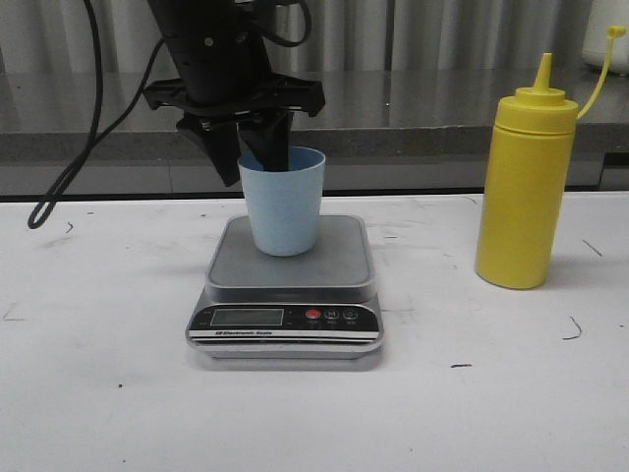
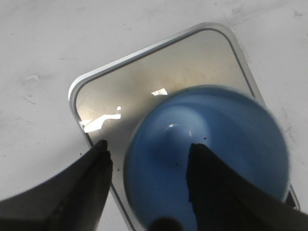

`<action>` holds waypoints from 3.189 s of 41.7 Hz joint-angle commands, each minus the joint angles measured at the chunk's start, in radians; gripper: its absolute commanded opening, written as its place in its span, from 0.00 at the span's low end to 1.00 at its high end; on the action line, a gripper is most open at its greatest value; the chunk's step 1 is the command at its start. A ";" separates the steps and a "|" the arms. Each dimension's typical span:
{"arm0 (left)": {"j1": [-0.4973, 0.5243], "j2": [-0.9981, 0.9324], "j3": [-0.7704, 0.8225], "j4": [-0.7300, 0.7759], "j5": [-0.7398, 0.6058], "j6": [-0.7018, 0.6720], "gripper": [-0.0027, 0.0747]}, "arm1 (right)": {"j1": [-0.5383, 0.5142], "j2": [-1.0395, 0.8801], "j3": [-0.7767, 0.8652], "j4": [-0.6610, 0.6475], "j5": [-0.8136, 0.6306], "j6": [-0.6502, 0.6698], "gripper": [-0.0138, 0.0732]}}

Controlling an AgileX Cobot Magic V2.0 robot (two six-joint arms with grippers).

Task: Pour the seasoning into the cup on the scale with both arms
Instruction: 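Open the left gripper and raise it away from the cup, then move the right gripper to the yellow squeeze bottle and grasp it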

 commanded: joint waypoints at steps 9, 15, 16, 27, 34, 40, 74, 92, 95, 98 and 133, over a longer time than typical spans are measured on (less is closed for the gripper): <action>-0.009 -0.174 -0.107 -0.016 0.075 0.030 0.53 | -0.005 0.005 -0.034 -0.010 -0.058 -0.010 0.73; -0.009 -0.316 -0.013 0.011 0.009 0.036 0.53 | -0.005 0.005 -0.034 -0.010 -0.058 -0.010 0.73; -0.009 -0.344 0.011 0.021 -0.012 0.035 0.53 | -0.005 0.005 -0.034 -0.010 -0.058 -0.010 0.73; -0.009 -0.696 0.375 0.066 -0.171 0.035 0.53 | -0.005 0.005 -0.034 -0.010 -0.058 -0.010 0.73; -0.009 -0.889 0.572 0.066 -0.219 0.035 0.53 | -0.005 0.005 -0.034 -0.010 -0.058 -0.010 0.73; -0.009 -1.051 0.719 0.062 -0.223 0.035 0.53 | -0.005 0.005 -0.034 -0.010 -0.058 -0.010 0.73; -0.009 -1.255 0.893 0.058 -0.220 0.035 0.53 | -0.005 0.011 -0.034 -0.010 -0.107 -0.010 0.80; -0.009 -1.255 0.893 0.058 -0.222 0.035 0.53 | 0.143 0.170 -0.066 0.017 -0.190 -0.010 0.90; -0.009 -1.255 0.893 0.058 -0.222 0.035 0.53 | 0.168 0.215 -0.056 0.017 -0.207 -0.009 0.90; -0.009 -1.255 0.893 0.058 -0.223 0.035 0.53 | 0.173 0.258 -0.029 0.017 -0.265 0.004 0.90; -0.009 -1.255 0.893 0.058 -0.223 0.035 0.53 | 0.173 0.879 0.261 0.078 -1.580 0.009 0.90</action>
